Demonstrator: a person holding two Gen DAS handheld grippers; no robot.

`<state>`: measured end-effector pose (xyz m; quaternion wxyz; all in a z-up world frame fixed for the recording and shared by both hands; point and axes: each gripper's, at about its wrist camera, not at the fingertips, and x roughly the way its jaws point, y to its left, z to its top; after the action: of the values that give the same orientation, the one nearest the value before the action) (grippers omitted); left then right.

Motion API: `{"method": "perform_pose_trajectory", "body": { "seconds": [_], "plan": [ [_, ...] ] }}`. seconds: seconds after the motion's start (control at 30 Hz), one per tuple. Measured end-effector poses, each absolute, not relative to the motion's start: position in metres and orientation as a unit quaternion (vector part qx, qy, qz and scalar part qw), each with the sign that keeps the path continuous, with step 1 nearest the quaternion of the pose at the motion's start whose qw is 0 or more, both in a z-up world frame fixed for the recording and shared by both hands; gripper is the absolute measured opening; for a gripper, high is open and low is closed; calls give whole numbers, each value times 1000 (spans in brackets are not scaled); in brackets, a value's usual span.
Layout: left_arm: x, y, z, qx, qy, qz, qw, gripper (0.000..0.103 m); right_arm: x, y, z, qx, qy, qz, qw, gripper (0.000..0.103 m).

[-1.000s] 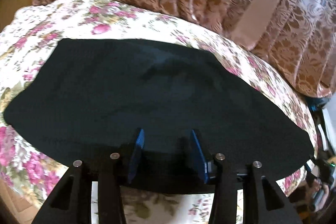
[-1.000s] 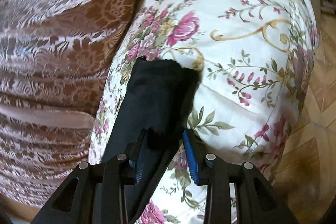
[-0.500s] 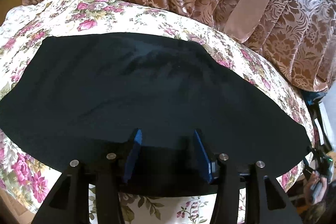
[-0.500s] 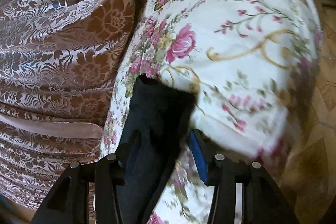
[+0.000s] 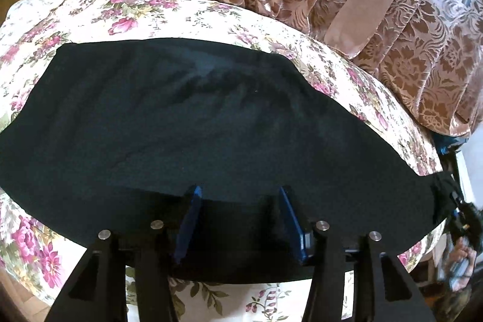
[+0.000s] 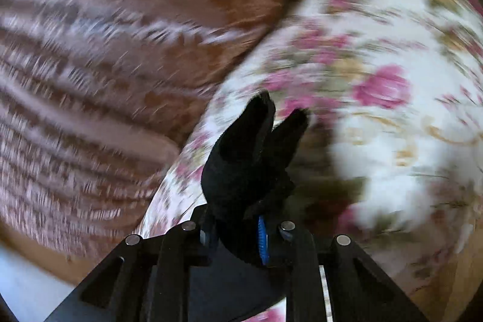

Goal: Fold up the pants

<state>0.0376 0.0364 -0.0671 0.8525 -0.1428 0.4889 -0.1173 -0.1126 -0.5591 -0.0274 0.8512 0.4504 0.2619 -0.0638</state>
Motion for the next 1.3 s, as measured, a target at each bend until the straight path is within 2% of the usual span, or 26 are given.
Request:
{"method": "perform_pose_trajectory", "body": {
  "seconds": [0.07, 0.23, 0.5, 0.57, 0.63, 0.87, 0.93, 1.0, 1.07, 1.3],
  "plan": [
    [38, 35, -66, -141, 494, -122, 849, 45, -97, -535, -12, 430, 268, -30, 861, 20],
    [37, 32, -61, -152, 496, -150, 842, 45, -57, -463, 14, 379, 299, 47, 875, 20],
    [42, 32, -49, -220, 485, -228, 815, 45, 5, -313, 1, 281, 399, 170, 856, 20],
    [42, 29, -47, -227, 486, -244, 808, 50, 15, -277, -11, 255, 427, 193, 846, 20],
    [44, 26, -45, -241, 489, -260, 797, 61, 20, -248, -22, 224, 451, 200, 841, 20],
    [63, 10, -44, -273, 496, -292, 771, 67, 12, -206, -45, 145, 484, 191, 842, 20],
    [70, -1, -46, -279, 504, -303, 759, 73, 5, -204, -44, 135, 481, 197, 844, 23],
    [76, -10, -49, -280, 511, -308, 752, 74, 0, -198, -44, 115, 480, 209, 844, 36],
    [82, -19, -53, -276, 521, -305, 747, 76, -6, -199, -39, 114, 474, 222, 845, 44],
    [92, -37, -68, -272, 553, -309, 725, 75, -31, -216, -27, 145, 463, 257, 835, 46]
  ]
}}
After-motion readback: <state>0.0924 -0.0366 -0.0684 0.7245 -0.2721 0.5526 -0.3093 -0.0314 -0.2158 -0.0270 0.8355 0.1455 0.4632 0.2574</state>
